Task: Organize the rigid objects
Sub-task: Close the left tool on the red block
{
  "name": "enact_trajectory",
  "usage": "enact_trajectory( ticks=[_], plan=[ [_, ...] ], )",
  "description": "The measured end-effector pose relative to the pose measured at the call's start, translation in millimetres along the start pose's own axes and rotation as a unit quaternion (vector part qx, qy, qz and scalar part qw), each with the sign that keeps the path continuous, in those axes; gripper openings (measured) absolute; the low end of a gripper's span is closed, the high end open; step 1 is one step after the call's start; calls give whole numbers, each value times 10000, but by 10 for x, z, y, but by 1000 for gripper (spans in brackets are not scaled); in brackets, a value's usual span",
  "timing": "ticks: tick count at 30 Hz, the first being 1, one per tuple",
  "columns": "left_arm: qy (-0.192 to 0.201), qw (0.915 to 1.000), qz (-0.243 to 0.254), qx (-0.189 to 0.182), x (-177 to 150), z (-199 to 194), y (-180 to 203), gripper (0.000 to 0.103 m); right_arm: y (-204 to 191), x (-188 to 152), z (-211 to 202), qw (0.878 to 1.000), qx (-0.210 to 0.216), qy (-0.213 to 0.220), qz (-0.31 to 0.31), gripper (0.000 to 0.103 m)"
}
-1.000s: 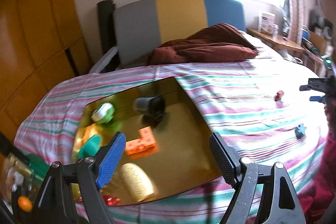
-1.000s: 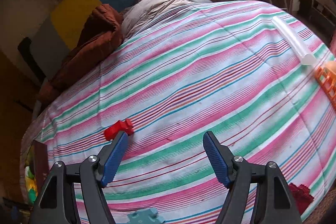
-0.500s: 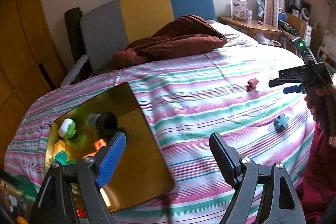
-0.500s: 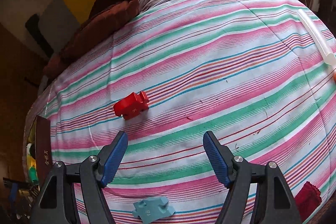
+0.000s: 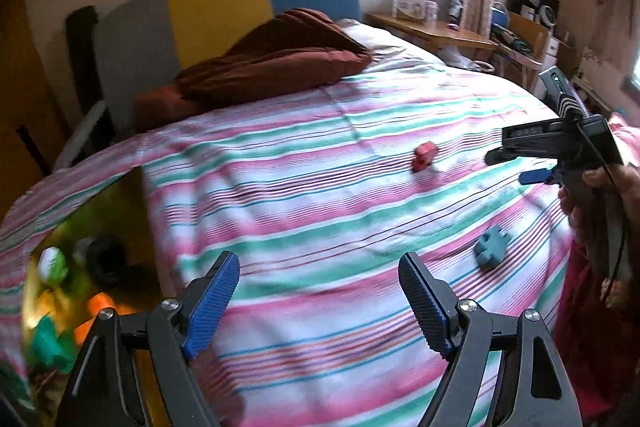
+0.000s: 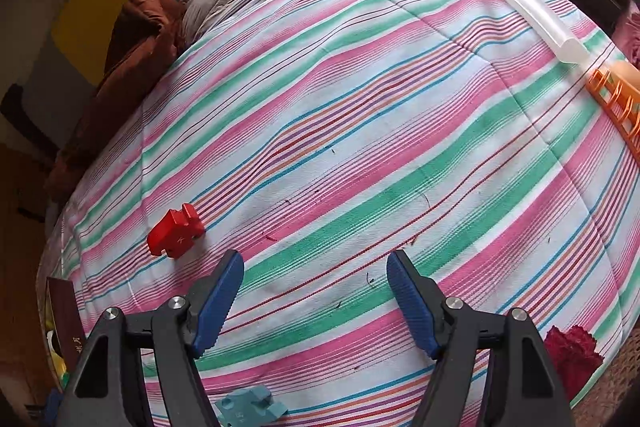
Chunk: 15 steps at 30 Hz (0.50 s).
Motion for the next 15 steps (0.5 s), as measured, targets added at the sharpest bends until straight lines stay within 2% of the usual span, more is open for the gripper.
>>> enact_trajectory(
  ticks=[2,4,6,7,11,12,13,15],
  plan=[
    [-81,9998,101,-166,74,132,153,74,10,9,-32,10000,-42,50,6,75],
    [-185,9989,241,-359,130,267,310,40,18,45,-56,9999,-60,132,69,75],
    [-421,9968,342,-585,169,438,461,22,62,60,-103,9996,-39,223,188,75],
    [-529,9957,381,-661,203,528,540,22,80,69,-119,9994,-10,246,245,75],
    [-431,9919,737,-942,410,702,887,22,105,80,-135,9987,144,266,406,75],
    [-376,9906,815,-1029,477,738,975,33,97,78,-133,9988,161,251,395,75],
    [-364,9898,902,-1041,531,781,1031,54,84,70,-134,9988,180,245,383,75],
    [-289,9897,999,-986,642,891,1120,72,47,65,-135,9989,237,236,331,75]
  ],
)
Point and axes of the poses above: each gripper's, at about its wrist camera, not at the fingertips, and z roughly the way its jaws point, y to its right, x to its top, the point moved 9 cm from there along z, roughly the way its jaws point, and after that the axes turned 9 degrees about x, right-handed, at the moved point
